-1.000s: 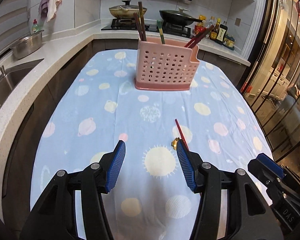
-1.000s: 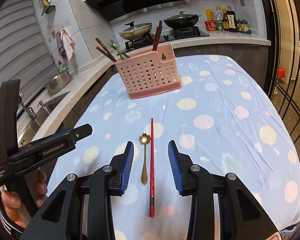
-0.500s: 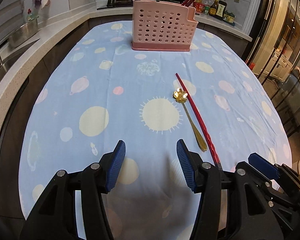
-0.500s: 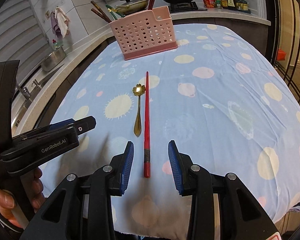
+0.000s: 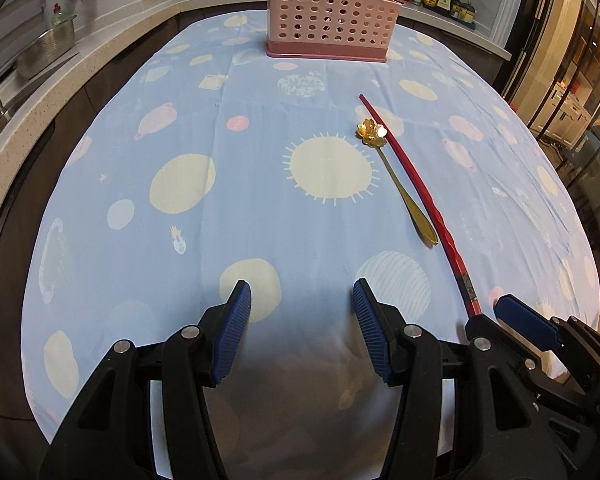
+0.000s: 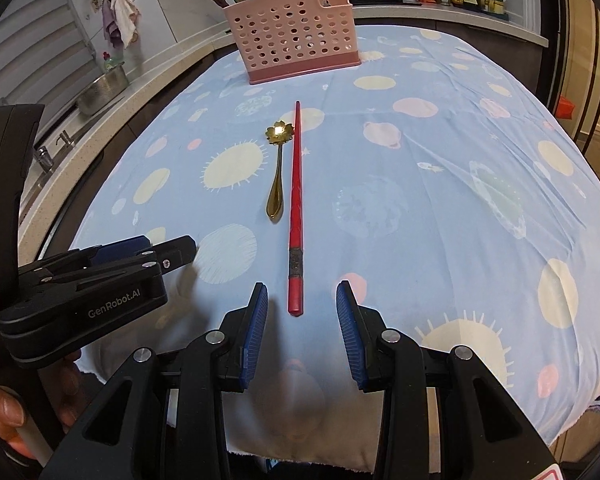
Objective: Organize utensils
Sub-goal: 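Grasp the last red chopstick with the right gripper while the left grasps the gold spoon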
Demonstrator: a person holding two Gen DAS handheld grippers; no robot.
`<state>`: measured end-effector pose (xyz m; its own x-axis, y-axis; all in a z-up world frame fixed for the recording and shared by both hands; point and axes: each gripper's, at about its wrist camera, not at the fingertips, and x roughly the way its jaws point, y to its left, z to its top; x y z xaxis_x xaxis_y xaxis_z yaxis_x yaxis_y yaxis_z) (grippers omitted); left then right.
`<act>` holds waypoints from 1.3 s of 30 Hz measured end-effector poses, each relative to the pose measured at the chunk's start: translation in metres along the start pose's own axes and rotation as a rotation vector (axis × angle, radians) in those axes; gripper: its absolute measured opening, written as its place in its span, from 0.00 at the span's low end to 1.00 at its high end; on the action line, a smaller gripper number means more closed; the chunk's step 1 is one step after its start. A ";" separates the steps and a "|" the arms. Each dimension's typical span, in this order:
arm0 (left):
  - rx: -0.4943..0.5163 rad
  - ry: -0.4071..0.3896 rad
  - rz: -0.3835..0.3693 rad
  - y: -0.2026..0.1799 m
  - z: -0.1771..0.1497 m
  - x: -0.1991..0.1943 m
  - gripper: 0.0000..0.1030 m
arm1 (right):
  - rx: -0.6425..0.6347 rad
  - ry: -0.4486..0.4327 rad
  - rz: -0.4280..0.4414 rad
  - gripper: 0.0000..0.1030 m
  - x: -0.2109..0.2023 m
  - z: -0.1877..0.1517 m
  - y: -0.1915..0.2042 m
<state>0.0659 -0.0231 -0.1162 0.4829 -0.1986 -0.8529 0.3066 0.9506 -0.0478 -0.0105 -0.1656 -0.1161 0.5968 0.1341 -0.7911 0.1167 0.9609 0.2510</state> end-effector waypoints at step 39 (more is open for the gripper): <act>0.103 -0.016 -0.055 -0.059 0.032 0.028 0.54 | 0.108 -0.042 -0.031 0.07 0.001 0.004 -0.042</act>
<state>0.0875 -0.0924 -0.1202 0.4756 -0.2542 -0.8421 0.4154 0.9088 -0.0397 -0.0112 -0.2071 -0.1252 0.6240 0.0924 -0.7759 0.2190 0.9325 0.2871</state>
